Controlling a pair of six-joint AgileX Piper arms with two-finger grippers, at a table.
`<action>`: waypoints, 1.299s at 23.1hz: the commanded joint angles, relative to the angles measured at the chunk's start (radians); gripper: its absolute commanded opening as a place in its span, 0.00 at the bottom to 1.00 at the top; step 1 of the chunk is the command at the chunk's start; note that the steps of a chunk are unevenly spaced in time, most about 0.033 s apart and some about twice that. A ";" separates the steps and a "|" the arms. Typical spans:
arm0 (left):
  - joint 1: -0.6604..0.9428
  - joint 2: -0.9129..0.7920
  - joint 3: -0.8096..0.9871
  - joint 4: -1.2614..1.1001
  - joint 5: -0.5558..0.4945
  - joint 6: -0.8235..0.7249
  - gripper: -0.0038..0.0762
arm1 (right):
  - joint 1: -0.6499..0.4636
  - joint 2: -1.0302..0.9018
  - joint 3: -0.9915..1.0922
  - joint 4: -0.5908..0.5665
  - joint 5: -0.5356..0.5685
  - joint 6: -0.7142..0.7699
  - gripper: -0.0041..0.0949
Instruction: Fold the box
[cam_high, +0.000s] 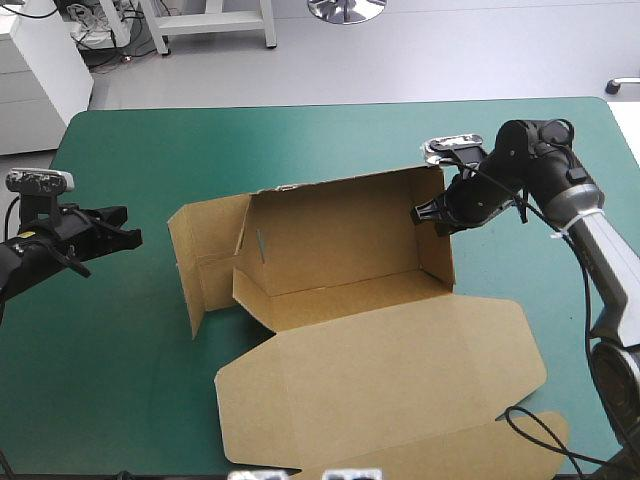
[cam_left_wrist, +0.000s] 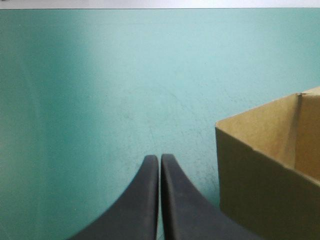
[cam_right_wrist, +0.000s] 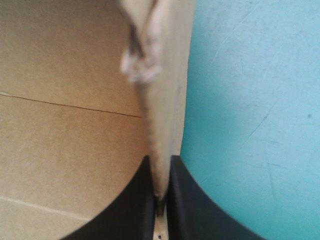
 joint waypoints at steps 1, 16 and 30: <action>-0.005 -0.016 -0.036 -0.050 -0.020 0.001 0.04 | -0.008 0.014 -0.033 0.004 0.006 0.020 0.03; -0.005 -0.006 -0.036 -0.048 -0.019 0.001 0.04 | -0.008 0.373 -0.327 -0.010 0.005 0.050 0.03; -0.005 -0.006 -0.036 -0.012 0.001 0.001 0.04 | -0.009 0.377 -0.364 0.030 0.015 0.034 0.40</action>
